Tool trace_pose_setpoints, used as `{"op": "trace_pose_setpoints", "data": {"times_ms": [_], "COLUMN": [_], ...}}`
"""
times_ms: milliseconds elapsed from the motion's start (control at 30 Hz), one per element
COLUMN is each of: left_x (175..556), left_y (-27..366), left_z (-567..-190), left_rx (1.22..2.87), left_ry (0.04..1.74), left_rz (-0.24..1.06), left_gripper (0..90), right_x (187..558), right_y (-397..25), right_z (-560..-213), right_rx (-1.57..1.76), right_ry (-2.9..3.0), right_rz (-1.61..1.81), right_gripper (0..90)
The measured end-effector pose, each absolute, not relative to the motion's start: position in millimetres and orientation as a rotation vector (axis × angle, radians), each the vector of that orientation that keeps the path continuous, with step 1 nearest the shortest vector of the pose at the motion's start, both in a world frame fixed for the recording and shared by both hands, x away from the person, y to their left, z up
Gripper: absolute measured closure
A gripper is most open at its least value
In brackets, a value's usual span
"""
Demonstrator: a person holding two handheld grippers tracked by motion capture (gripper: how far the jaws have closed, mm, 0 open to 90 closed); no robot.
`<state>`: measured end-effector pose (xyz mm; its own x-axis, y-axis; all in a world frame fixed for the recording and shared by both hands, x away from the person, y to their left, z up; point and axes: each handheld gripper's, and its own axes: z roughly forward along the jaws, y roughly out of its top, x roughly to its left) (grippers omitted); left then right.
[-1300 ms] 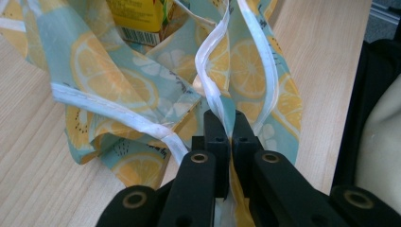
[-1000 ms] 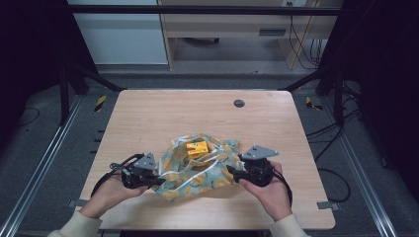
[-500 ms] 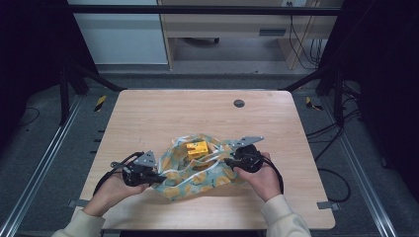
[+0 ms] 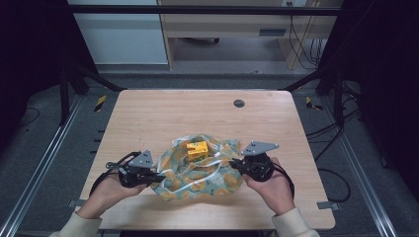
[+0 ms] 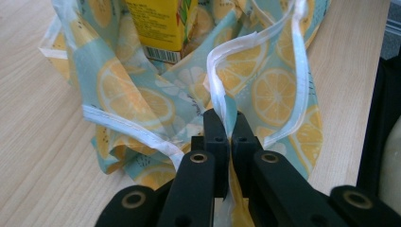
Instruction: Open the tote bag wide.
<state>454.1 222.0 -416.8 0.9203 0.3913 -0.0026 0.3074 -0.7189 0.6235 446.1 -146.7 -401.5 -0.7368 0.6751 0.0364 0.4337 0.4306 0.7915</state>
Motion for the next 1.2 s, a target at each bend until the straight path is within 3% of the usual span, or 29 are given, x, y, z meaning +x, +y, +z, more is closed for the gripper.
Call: {"op": "trace_pose_setpoints", "data": {"times_ms": [467, 567, 700, 733, 867, 967, 1200], "left_x": [451.9, 450.7, 450.4, 450.2, 449.6, 449.9, 449.6], "left_y": [217.3, 215.6, 215.3, 215.5, 215.7, 215.8, 215.9], "left_z": [-450.5, -454.9, -453.9, -454.2, -455.2, -455.2, -455.6], "left_rx": [2.517, 2.521, 2.510, 2.509, 2.512, 2.510, 2.506], "left_ry": [0.527, 0.526, 0.527, 0.527, 0.528, 0.528, 0.532], "left_rz": [0.164, 0.160, 0.164, 0.163, 0.168, 0.167, 0.168], "left_gripper": [89.0, 88.9, 88.8, 88.7, 88.7, 88.7, 88.7], "right_x": [426.1, 427.5, 428.2, 429.1, 432.5, 445.6, 479.9], "right_y": [-152.2, -151.9, -149.9, -148.3, -145.4, -139.5, -119.8], "right_z": [-456.8, -460.6, -452.0, -443.8, -429.2, -414.1, -416.8], "right_rx": [0.986, 0.996, 0.987, 0.972, 0.953, 0.938, 0.964], "right_ry": [2.539, 2.550, 2.519, 2.503, 2.487, 2.450, 2.439], "right_rz": [1.057, 1.039, 1.049, 1.060, 1.083, 1.069, 1.035], "right_gripper": [87.0, 83.0, 66.2, 56.2, 45.7, 44.2, 44.9]}}
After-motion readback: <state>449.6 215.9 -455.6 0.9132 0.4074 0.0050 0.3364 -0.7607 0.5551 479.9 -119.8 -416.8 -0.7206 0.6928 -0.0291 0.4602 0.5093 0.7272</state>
